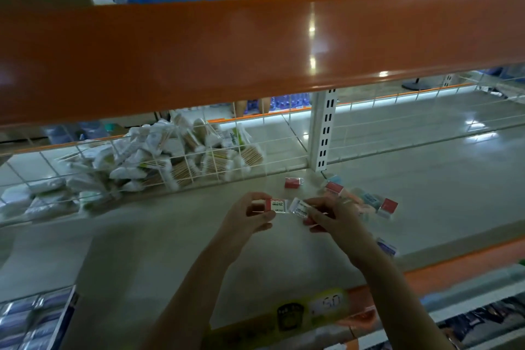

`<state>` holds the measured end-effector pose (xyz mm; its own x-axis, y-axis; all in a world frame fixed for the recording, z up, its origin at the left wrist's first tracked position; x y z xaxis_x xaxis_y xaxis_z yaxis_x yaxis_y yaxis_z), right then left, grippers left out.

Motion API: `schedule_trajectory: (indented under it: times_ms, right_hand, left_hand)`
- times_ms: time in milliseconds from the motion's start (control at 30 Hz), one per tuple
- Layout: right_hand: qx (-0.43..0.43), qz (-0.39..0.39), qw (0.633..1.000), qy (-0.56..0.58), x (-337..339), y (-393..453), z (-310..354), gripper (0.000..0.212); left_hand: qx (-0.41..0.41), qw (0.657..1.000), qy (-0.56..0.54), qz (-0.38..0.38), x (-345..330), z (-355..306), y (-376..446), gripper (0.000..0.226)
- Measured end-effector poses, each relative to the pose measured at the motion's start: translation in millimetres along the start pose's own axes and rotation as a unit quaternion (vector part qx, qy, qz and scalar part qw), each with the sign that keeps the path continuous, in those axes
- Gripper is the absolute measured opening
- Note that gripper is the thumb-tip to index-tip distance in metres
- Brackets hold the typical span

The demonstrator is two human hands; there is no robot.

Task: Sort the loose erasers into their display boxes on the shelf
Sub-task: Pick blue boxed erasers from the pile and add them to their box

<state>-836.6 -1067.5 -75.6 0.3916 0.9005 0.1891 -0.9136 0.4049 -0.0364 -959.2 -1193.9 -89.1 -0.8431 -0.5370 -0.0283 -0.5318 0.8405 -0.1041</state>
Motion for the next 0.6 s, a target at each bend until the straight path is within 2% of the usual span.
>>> schedule_trajectory:
  times_ms: [133, 333, 500, 600]
  right_hand:
    - [-0.002, 0.006, 0.998, 0.067, -16, -11, 2, 0.018]
    - [0.0, 0.041, 0.992, 0.123, -43, -20, 9, 0.023]
    - [0.01, 0.085, 0.989, 0.12, -67, -23, 19, 0.022]
    - [0.021, 0.099, 0.988, 0.119, -80, -22, 26, 0.024]
  left_hand:
    - [0.016, 0.997, -0.079, -0.02, 7, 5, -22, 0.032]
    - [-0.005, 0.982, -0.186, -0.026, 18, 3, -52, 0.035]
    - [0.014, 0.958, -0.277, -0.067, 28, 13, -68, 0.016]
    - [0.017, 0.954, -0.29, -0.077, 35, 12, -77, 0.012]
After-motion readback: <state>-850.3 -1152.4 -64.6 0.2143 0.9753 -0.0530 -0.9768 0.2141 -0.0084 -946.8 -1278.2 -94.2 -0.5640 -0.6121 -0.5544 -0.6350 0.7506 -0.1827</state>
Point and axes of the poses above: each hand's wrist, its own y-axis towards the middle knuckle, its own x-axis out of the back of the hand, z = x × y, the point moved 10 cm from there along y, towards the middle knuckle, and after that the axes turned 11 degrees about z, right-handed, at the moved point
